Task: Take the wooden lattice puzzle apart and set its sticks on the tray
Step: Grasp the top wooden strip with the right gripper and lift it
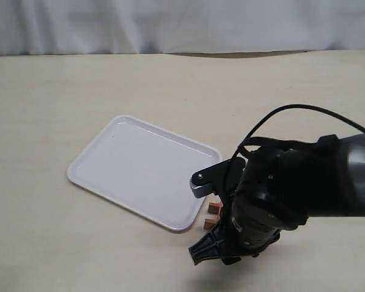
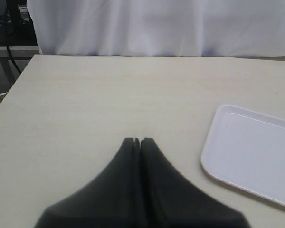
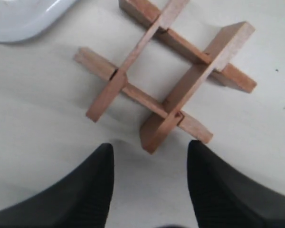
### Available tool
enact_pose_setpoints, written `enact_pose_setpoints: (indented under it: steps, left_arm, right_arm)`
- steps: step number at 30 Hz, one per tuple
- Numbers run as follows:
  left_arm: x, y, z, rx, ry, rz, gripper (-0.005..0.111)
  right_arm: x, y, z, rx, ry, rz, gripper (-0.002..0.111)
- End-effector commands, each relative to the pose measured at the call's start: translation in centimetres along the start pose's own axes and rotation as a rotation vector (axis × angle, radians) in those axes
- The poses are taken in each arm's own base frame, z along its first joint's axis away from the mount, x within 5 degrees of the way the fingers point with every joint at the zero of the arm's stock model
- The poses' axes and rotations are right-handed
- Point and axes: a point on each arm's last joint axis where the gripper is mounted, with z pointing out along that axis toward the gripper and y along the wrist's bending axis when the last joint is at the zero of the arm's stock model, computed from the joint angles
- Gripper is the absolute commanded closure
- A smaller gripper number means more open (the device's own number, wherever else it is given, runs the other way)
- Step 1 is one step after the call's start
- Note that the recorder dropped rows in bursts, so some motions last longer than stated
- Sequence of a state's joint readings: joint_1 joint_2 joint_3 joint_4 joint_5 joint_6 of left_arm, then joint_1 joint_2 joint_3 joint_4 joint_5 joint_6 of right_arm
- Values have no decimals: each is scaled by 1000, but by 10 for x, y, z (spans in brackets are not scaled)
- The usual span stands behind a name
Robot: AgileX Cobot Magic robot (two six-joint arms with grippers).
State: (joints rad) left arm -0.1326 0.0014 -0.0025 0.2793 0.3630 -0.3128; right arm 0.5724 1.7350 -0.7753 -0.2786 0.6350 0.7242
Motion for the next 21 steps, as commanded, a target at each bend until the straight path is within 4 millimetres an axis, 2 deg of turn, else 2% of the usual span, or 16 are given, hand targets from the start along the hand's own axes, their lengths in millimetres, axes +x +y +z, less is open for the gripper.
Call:
enact_pose_setpoints:
  steps: [1, 5, 17, 21]
  left_arm:
    - [1, 0, 0, 9, 3, -4, 107]
    - [1, -1, 0, 10, -1, -4, 107]
    - [1, -1, 0, 10, -1, -4, 107]
    - [1, -1, 0, 10, -1, -4, 107]
  right_arm:
    - [-3, 2, 6, -5, -22, 13, 62]
    - [-5, 0, 9, 16, -39, 23, 63]
    - [-10, -5, 8, 77, -105, 60, 102]
    - [-12, -8, 8, 105, -124, 85, 104]
